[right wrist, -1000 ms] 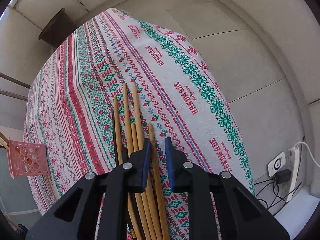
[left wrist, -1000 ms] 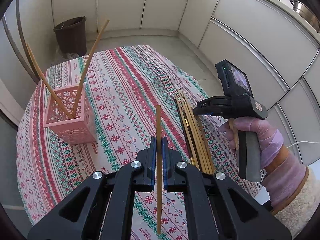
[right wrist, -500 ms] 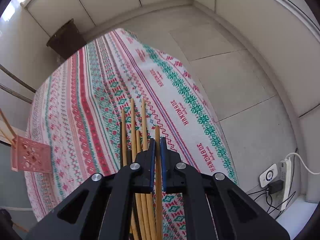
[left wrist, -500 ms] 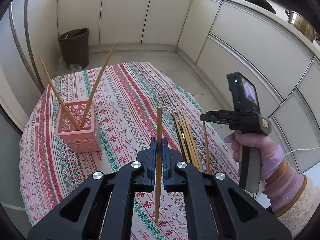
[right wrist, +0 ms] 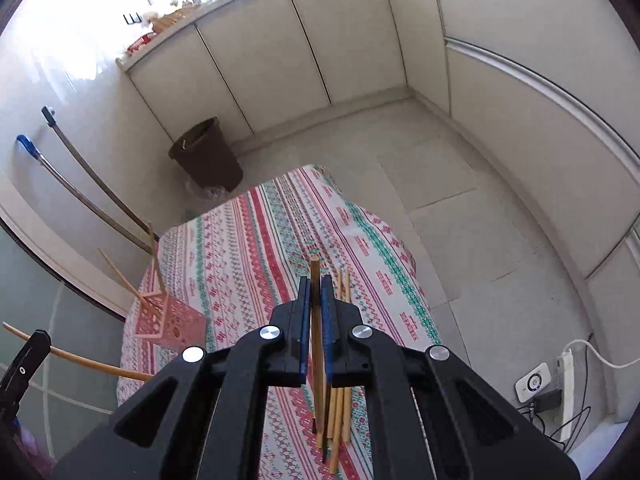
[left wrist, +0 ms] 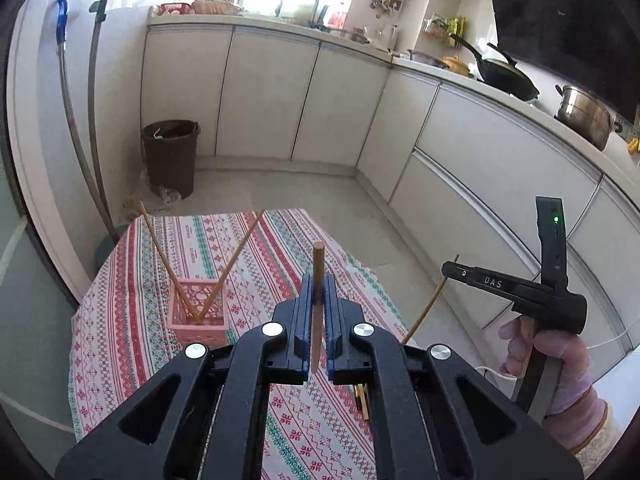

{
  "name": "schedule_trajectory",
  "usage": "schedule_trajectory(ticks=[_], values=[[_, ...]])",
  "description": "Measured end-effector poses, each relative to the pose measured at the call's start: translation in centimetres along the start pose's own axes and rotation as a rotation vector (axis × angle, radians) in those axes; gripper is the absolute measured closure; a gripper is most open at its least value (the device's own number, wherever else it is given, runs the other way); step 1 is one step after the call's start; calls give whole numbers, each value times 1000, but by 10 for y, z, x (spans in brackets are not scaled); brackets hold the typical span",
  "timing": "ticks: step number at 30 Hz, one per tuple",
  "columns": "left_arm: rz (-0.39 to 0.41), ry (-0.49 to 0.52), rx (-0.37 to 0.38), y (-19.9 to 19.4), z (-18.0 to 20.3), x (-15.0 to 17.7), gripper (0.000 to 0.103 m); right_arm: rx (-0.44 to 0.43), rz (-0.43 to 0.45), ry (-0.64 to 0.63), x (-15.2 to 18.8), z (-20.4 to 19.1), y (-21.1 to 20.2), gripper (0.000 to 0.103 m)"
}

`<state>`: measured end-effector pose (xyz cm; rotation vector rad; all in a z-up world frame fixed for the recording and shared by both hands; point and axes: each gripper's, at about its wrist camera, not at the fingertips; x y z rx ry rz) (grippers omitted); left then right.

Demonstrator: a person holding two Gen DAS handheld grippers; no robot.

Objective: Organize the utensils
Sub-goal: 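Lift both held chopsticks and carry them over the pink basket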

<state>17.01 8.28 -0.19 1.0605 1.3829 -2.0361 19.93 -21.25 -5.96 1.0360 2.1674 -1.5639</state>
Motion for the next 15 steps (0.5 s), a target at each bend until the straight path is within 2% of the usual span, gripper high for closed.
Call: schedule_trajectory(ticks=[5,9,15], values=[[102,-49,-25,-31,-16,-24,98,-109,88,-8,-23,-34,-39,98],[174,-106,-73,-50,-41,-36,98,-213,151,2,-39,-61,-63,98],[226,-185,-123,-59,-67,-48,98,-325,179,-10,-45,-91,-68,98]])
Point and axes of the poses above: each gripper's, at about its wrist camera, not at the fingertips, and y roughly the way its jaws point, z to its right, x to its underside, and after that the axes turned 3 degrees about y, right-handed
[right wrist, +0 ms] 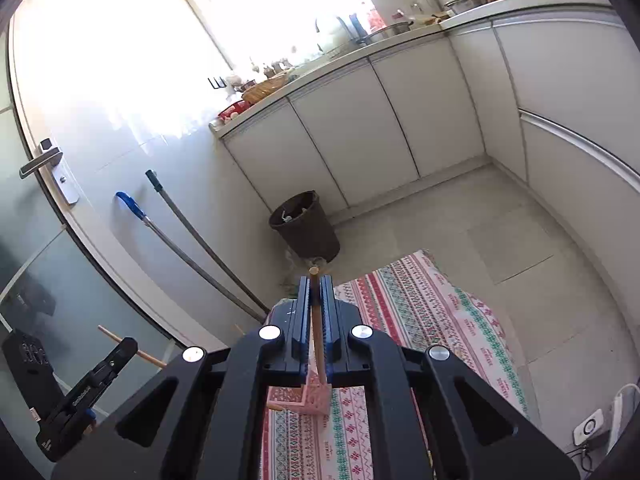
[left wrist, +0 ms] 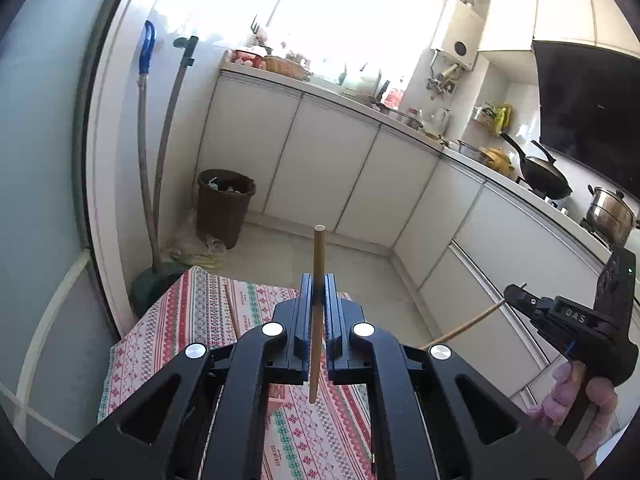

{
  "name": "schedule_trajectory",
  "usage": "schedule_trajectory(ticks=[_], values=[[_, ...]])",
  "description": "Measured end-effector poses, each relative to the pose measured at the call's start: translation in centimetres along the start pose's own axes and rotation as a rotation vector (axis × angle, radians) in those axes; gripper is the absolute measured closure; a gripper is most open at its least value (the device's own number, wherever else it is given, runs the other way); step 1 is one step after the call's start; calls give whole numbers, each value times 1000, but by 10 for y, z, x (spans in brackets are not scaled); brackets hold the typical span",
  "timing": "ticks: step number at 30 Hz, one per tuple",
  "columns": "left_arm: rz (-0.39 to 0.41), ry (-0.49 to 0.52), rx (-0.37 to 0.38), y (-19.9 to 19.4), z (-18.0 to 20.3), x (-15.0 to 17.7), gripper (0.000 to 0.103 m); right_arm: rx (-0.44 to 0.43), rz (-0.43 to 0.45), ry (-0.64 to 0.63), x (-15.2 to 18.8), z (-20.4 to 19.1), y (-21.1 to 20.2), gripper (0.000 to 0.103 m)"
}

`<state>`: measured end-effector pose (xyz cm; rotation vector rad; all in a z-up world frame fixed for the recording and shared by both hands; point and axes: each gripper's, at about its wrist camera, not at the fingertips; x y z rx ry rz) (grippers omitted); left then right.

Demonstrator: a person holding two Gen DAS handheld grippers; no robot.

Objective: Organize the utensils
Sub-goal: 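Lift both held chopsticks and carry them over the pink basket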

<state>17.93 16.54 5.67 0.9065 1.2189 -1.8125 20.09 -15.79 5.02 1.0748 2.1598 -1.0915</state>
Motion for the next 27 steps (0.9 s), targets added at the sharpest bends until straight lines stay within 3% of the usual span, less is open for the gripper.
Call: schedule_trajectory(ticks=[7,15,27], values=[[10,-49,-74,20,-25,0,98,-36,-30,-32,11,-21,11,98],[-66,-84,-107,62,-44,19,98,-27,-43,-41,19,-26,27,98],[-44,-134,-117,35,-62,18,89,14,-50,-28,34,-32,71,98]])
Point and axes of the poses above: each gripper's, at about its wrist camera, not at the fingertips, and y roughly the way its jaws point, z to its right, x to its underside, and after that the axes turned 3 degrees about y, right-handed
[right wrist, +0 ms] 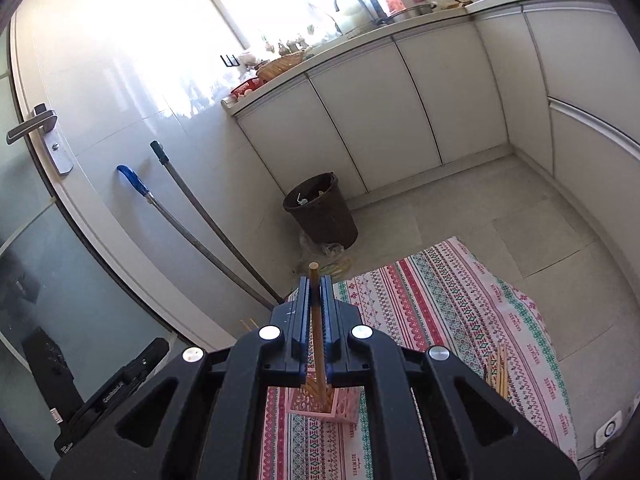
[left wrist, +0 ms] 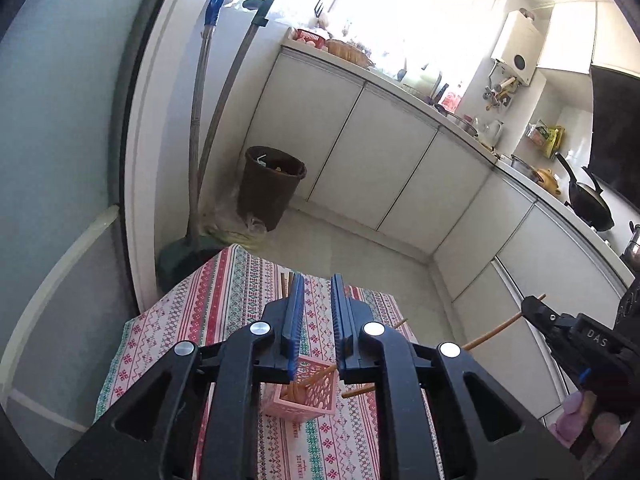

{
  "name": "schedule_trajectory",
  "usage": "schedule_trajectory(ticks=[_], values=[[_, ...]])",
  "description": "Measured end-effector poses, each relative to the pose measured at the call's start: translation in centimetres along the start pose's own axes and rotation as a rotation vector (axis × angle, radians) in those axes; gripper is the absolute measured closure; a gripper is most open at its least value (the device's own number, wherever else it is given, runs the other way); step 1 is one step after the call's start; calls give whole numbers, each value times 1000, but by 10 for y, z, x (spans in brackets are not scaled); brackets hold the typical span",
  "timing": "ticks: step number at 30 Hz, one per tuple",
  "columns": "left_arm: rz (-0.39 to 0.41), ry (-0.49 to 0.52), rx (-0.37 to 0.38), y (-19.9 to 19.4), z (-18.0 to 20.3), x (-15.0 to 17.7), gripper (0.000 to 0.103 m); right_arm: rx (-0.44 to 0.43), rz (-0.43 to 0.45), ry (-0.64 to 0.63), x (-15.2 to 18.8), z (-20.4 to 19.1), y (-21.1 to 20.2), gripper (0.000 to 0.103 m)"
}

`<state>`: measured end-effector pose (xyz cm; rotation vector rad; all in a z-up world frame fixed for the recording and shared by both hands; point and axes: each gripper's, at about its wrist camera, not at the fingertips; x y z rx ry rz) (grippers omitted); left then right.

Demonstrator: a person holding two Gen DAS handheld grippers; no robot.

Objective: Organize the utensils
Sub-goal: 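Lift both held chopsticks and carry them over the pink basket, then drop the chopsticks into the pink basket by opening both tools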

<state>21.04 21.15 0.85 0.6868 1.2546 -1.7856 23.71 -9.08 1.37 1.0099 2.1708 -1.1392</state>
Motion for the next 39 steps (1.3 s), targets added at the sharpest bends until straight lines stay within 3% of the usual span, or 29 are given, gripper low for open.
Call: schedule_trajectory(ticks=[10,21,29,31,35,39], values=[[-65,9,0,18,-2,5,88,32,-89,-11,22,-14,59,95],[-104,145,-4,16,35,31,72,151,-73,-190,49,-28,40,92],[-184,200,-56,33,48,58,57,240,-96,-245,70,-5,26,66],[-194,205,-60,37,50,63,52,270,-94,-245,73,4,21,55],[-216,227,-61,47,60,72,45,316,-103,-236,75,27,15,50],[-253,246,-65,61,74,84,45,343,-118,-233,77,48,9,44]])
Point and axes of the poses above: each gripper's, at about its wrist camera, not at the fingertips, and y roughly the way its jaws point, z to its right, x to its underside, and after that the axes turned 3 degrees about y, right-handed
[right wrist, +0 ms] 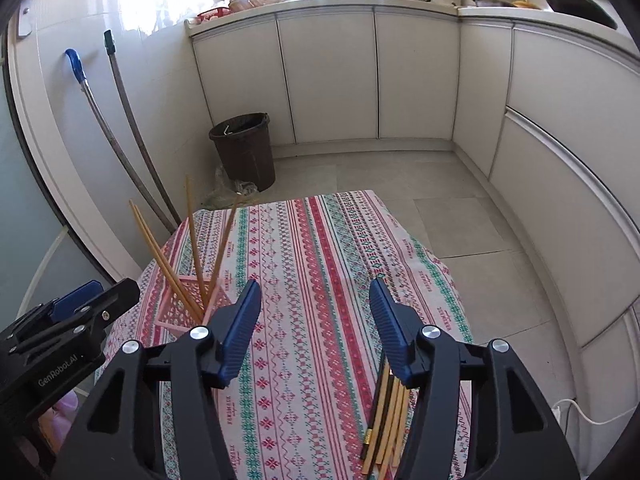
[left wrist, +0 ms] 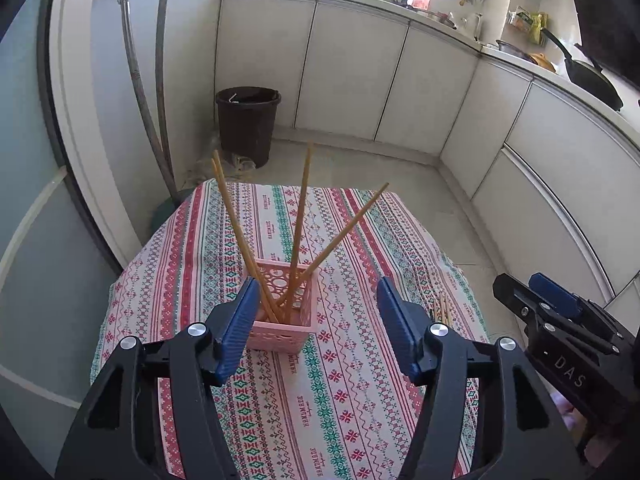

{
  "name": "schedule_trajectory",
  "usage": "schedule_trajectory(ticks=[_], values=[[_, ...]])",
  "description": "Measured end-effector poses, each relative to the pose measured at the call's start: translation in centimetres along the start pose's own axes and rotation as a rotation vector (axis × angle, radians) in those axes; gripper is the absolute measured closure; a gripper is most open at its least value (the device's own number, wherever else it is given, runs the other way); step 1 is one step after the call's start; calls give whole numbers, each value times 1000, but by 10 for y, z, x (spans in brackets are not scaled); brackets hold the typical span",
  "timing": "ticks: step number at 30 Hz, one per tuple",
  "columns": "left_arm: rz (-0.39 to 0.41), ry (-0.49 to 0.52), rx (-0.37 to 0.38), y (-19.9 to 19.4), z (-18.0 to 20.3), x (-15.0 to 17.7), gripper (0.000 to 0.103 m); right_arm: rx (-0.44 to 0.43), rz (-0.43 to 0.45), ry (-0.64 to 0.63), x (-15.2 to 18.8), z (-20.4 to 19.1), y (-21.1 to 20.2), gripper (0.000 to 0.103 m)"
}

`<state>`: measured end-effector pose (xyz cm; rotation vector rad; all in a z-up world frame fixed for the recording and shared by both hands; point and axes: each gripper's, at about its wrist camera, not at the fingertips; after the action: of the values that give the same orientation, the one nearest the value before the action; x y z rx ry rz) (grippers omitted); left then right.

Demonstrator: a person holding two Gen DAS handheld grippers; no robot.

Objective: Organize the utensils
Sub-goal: 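Drop the chopsticks into the pink basket by opening both tools, then grasp one chopstick with the left tool while the right tool grasps another from the pile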

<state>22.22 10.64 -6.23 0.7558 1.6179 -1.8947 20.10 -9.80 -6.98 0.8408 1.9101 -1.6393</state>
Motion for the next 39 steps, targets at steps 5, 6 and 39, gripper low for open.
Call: schedule_trajectory(ticks=[5,6,39], values=[[-59,4,33,23,23,4,16,78,-3,25,4,34,1,24],[-70,1,39,27,27,5,10,94,-4,38,4,43,2,17],[-435,290,46,266,195,34,67,-229,-384,957,49,259,87,7]])
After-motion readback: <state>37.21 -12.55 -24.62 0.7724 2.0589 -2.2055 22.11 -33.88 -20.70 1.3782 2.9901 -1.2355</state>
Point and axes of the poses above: each gripper's, at about its wrist camera, not at the fingertips, and y roughly the way its jaws point, z to its right, x to its underside, and after that the axes turned 3 degrees about y, right-handed
